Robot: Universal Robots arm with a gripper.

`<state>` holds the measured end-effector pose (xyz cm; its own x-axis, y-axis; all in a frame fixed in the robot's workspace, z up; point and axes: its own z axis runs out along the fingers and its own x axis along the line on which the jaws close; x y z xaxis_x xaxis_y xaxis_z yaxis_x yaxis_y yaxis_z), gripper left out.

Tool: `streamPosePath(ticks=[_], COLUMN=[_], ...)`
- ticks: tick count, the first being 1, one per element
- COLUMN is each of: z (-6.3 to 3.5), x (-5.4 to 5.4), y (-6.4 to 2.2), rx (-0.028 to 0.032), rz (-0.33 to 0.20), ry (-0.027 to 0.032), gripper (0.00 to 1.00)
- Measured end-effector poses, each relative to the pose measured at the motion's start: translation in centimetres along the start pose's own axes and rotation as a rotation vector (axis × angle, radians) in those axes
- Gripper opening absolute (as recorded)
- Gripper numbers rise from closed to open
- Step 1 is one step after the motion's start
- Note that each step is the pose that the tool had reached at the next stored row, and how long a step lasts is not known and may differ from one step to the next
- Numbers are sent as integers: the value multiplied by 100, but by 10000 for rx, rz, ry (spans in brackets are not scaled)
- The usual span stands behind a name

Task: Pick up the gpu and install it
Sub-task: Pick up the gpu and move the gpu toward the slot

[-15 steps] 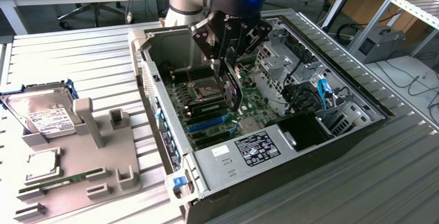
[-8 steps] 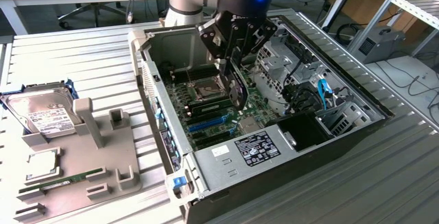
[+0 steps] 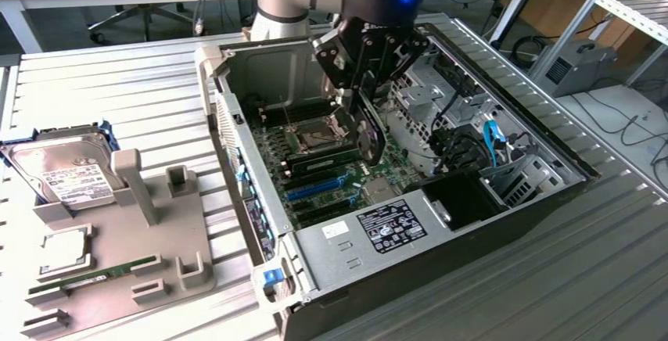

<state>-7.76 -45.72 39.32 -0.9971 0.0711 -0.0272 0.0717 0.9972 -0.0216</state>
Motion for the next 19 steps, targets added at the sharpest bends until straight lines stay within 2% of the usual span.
streamPosePath(ticks=[19], z=[55], x=[-291], y=[46], rx=[48], rz=[-1], ry=[-4], gripper=[26])
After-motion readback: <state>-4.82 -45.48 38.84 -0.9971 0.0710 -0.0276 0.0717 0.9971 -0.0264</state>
